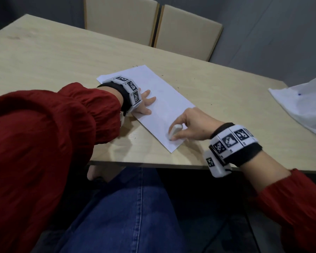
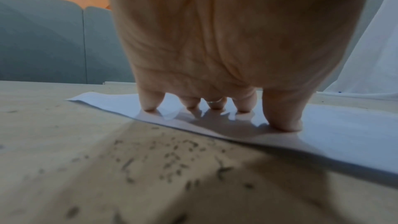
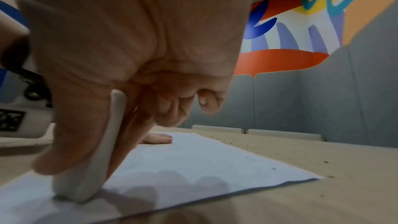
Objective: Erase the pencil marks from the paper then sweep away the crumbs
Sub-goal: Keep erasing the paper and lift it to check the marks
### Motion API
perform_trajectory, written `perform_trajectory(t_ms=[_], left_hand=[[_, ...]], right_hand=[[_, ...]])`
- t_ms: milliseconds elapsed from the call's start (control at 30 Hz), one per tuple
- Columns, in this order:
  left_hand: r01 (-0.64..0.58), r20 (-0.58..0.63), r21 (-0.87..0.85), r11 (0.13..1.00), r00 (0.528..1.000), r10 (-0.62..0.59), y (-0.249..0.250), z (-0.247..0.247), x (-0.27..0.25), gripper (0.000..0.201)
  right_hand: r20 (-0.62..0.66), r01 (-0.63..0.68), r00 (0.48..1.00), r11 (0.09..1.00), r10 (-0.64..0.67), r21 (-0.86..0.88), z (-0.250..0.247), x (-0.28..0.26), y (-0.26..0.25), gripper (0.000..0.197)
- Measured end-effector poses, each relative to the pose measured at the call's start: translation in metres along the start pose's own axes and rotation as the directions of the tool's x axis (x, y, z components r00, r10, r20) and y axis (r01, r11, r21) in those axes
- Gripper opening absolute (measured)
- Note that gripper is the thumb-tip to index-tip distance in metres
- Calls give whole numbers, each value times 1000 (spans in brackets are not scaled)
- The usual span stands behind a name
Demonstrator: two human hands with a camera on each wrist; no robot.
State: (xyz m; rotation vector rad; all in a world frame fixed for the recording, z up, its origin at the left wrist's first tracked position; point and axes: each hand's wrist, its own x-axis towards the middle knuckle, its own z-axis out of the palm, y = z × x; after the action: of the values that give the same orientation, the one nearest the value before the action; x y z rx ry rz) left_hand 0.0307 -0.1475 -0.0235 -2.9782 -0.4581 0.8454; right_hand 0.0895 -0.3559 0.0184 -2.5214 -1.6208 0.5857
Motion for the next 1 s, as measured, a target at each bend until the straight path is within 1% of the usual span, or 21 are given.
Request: perform_trajectory(t_ms=[67, 100, 167, 233, 300, 400, 467, 533, 567, 667, 733, 800, 900, 967, 1000], left_hand=[[0, 6, -2, 1000, 1000, 0, -1, 1, 0, 68], [0, 6, 3, 1000, 1000, 0, 0, 1, 0, 68], [2, -2, 18, 1000, 1000, -2, 0, 1, 1, 68], [13, -5, 27, 1000, 1000, -13, 1, 1, 1, 68], [19, -5, 37, 999, 1000, -19, 2, 1, 0, 68], [8, -13, 43, 999, 1000, -8, 2, 1, 1, 68], [0, -7, 25, 1000, 1000, 0, 0, 1, 1, 68], [-3, -6, 15, 1000, 1000, 3, -1, 1, 0, 68], [-2, -5, 16, 1000, 1000, 2, 0, 2, 1, 69], [3, -6, 50, 999, 1000, -3, 2, 1, 0, 69], [12, -7, 89, 996, 1000, -12, 4, 1, 0, 69], [16, -14, 45, 999, 1000, -16, 3, 1, 0, 70], [-6, -23, 14, 1000, 1000, 6, 0, 3, 3, 69], [-13, -17, 10, 1000, 1000, 13, 0, 3, 4, 69], [-16, -14, 9, 1000, 1000, 16, -1, 4, 5, 69]], right_hand=[[67, -2, 998, 1000, 2, 0, -2, -4, 0, 13], [57, 1, 998, 1000, -1, 13, -4, 0, -1, 13], [-46, 0, 999, 996, 4, 87, -9, 15, -5, 12], [-153, -3, 988, 990, 25, 143, -11, 29, -7, 12], [-179, -6, 983, 990, 32, 144, -6, 31, -7, 10], [-146, -13, 989, 991, 32, 133, 2, 7, -8, 8], [-65, 4, 998, 994, 3, 111, 5, -12, -8, 9], [-10, 17, 1000, 998, -16, 64, 1, -14, -9, 11], [-19, 23, 1000, 999, -22, 47, -3, -9, -11, 11], [-139, 47, 989, 998, -40, 47, -8, 24, -23, 13], [-157, 40, 987, 998, -31, 52, -4, 41, -29, 13], [-130, 32, 991, 997, -22, 71, 0, 39, -28, 14], [-27, 65, 998, 995, -63, 72, 4, 11, -17, 15], [38, 49, 998, 997, -51, 54, 6, -8, -10, 17], [46, 46, 998, 998, -48, 41, 8, -15, -9, 17]])
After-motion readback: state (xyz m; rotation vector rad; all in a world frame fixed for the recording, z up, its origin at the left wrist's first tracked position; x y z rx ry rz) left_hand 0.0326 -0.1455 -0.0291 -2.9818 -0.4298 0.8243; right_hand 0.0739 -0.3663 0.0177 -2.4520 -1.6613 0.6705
